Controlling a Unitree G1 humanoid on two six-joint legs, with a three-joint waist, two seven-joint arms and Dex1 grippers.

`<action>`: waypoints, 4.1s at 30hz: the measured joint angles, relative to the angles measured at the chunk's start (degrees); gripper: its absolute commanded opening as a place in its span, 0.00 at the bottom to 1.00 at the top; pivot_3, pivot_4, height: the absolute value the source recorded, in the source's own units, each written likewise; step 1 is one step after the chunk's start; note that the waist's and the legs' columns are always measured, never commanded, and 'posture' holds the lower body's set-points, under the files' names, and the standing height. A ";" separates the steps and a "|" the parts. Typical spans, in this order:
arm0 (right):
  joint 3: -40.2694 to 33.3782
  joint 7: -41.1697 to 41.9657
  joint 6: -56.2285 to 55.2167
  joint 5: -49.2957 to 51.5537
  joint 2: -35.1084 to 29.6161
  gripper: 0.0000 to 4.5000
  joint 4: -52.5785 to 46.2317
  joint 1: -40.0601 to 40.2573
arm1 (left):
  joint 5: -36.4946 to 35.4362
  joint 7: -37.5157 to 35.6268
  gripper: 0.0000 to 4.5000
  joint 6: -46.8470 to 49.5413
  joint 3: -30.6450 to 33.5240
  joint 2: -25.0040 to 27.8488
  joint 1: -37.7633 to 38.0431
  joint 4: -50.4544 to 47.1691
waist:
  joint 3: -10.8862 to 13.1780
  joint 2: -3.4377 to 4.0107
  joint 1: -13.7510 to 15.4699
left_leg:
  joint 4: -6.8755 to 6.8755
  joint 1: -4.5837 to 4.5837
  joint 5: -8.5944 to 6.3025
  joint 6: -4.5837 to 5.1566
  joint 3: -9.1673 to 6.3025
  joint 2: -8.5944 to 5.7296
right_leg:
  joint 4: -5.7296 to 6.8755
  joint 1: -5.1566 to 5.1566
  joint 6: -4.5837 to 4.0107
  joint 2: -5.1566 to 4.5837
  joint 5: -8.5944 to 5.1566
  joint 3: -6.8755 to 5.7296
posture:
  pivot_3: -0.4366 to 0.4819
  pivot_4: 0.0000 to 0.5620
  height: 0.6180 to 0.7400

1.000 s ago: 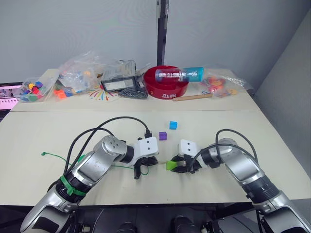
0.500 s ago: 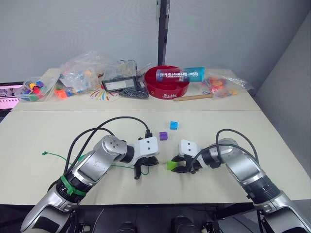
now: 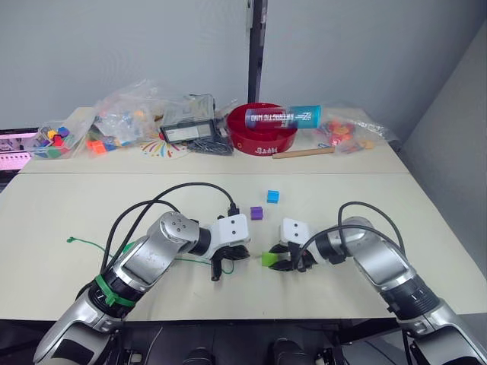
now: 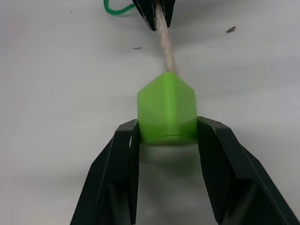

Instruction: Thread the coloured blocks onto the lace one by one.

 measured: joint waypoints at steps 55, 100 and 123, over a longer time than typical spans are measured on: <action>1.33 -2.01 6.48 0.13 -0.90 0.29 -4.10 -0.16 | -2.05 2.05 0.00 2.24 -0.38 -1.26 1.05 -0.79 | -0.04 0.00 0.10 | 0.02 0.00 0.00 0.00 -0.01 -0.01 | -0.01 0.01 0.01 -0.01 -0.01 -0.01 | 0.48 0.27 0.92; 3.29 -3.43 8.81 0.47 -2.14 0.29 -5.52 -1.17 | -5.28 2.06 0.59 -14.28 7.14 -3.17 10.01 10.30 | -0.24 0.09 -0.01 | 0.13 -0.04 -0.01 0.02 -0.05 0.00 | -0.02 0.02 0.02 0.00 0.01 -0.03 | 0.48 0.27 0.92; 3.86 -3.74 10.75 0.49 -2.50 0.29 -6.28 -1.58 | -4.61 1.82 0.01 -17.10 6.13 -7.27 8.50 11.96 | -0.24 0.09 0.15 | 0.13 -0.04 -0.01 0.02 -0.05 -0.02 | -0.04 0.03 0.03 -0.02 0.00 -0.04 | 0.48 0.27 0.92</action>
